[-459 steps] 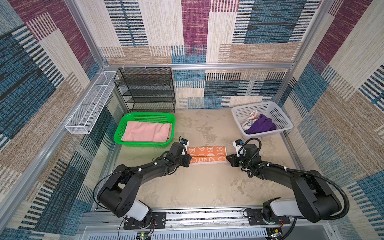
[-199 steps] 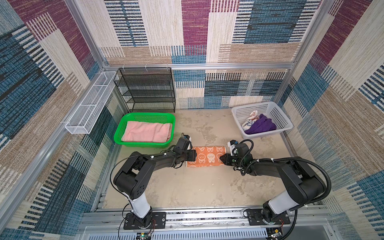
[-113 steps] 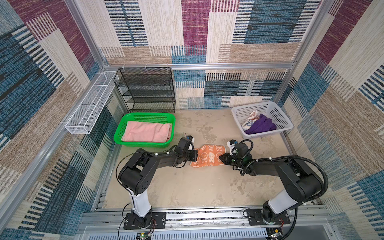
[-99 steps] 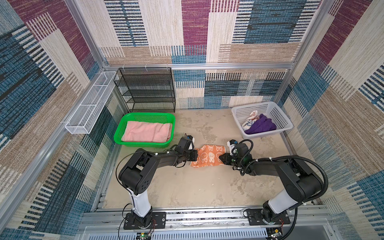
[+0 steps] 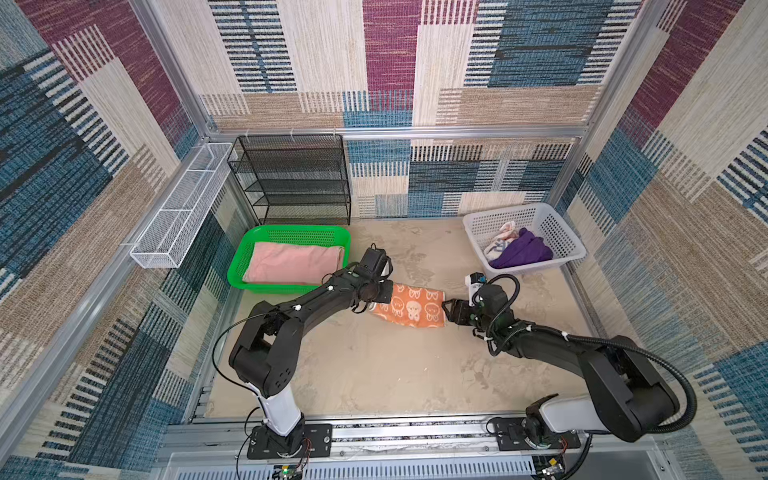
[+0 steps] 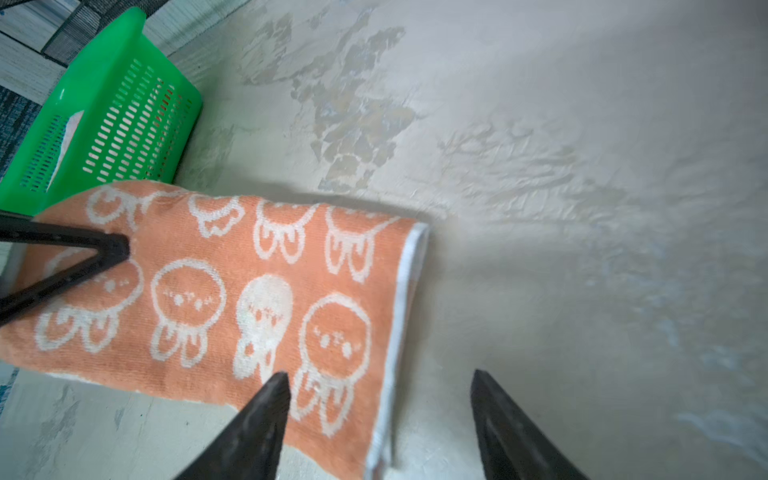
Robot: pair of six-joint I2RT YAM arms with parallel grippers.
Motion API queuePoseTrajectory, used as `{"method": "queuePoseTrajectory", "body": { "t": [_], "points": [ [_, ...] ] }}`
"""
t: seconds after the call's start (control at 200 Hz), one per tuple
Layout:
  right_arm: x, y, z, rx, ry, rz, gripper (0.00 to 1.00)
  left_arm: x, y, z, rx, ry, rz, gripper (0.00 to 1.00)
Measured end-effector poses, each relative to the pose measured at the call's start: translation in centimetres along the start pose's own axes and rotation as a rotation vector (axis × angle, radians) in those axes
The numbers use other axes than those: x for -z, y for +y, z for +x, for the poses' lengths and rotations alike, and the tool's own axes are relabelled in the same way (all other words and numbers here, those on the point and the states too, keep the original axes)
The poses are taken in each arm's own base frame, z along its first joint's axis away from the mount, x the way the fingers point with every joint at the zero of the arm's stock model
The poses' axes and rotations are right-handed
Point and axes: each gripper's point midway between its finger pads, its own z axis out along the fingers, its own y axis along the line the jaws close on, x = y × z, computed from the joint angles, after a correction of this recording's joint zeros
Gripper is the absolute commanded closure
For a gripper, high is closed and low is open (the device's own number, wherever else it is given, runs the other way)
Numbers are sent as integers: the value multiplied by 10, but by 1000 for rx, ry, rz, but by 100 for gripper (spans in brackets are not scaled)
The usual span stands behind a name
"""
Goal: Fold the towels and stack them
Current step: 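Carry the orange towel into the green basket with left gripper while right withdraws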
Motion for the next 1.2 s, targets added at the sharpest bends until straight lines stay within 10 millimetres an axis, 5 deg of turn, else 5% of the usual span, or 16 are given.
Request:
{"method": "queuePoseTrajectory", "body": {
  "t": [0.14,0.721,0.967,1.202],
  "points": [
    [9,-5,-4,24,-28,35,16,20,21,-21,-47,1,-107,100],
    [6,-20,18,49,37,81,14,113,167,-104,-73,-19,-553,100],
    [3,-20,26,45,69,74,14,122,224,-113,-105,18,-732,100],
    [1,-21,30,44,83,75,14,107,262,-116,-169,33,-836,100]
  ]
}}
